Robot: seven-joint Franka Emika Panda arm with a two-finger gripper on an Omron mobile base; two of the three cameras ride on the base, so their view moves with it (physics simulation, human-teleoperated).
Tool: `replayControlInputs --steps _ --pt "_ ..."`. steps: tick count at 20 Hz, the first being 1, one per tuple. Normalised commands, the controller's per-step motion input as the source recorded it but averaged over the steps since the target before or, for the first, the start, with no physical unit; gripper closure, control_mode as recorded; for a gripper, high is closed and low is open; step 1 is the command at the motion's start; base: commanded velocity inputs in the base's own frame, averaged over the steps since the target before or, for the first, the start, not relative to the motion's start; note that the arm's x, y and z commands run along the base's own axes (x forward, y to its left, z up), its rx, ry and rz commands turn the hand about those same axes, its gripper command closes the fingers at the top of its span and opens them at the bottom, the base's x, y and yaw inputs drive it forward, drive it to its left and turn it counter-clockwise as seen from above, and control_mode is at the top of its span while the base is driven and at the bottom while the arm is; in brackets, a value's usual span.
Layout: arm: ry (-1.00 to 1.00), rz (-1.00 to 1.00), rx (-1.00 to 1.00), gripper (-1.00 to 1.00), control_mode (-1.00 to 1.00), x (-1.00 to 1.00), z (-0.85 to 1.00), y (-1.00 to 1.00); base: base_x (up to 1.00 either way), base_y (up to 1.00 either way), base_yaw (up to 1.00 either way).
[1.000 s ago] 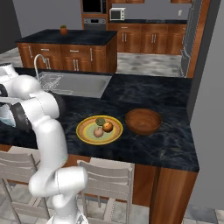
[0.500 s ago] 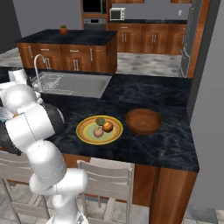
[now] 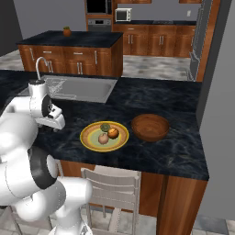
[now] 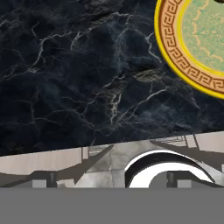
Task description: Take the fruits from the plate on the dining counter and place two fruits in each bowl.
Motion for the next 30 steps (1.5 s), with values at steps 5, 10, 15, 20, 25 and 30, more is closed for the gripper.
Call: replayControlInputs --steps 5,10,15,20,25,30 --pt "0.0 -0.14 0.1 -1.0 -1.0 -0.32 0.0 -1.0 0.0 0.0 0.0" --pt "-0.02 -0.1 0.03 -1.0 -1.0 -0.21 0.0 -1.0 0.0 0.0 0.0" --pt "-0.06 -0.05 -0.02 -1.0 -1.0 -0.04 0.05 -0.89 0.0 0.0 0.0" --pt "0.0 -0.06 -0.02 -1.0 -1.0 0.06 0.19 -0.78 0.0 0.0 0.0" --pt "0.0 0.0 -0.04 -1.0 -1.0 0.38 0.02 -0.27 0.0 0.0 0.0" --pt "0.0 0.0 0.0 -1.0 -1.0 0.4 0.0 -0.01 0.0 0.0 0.0"
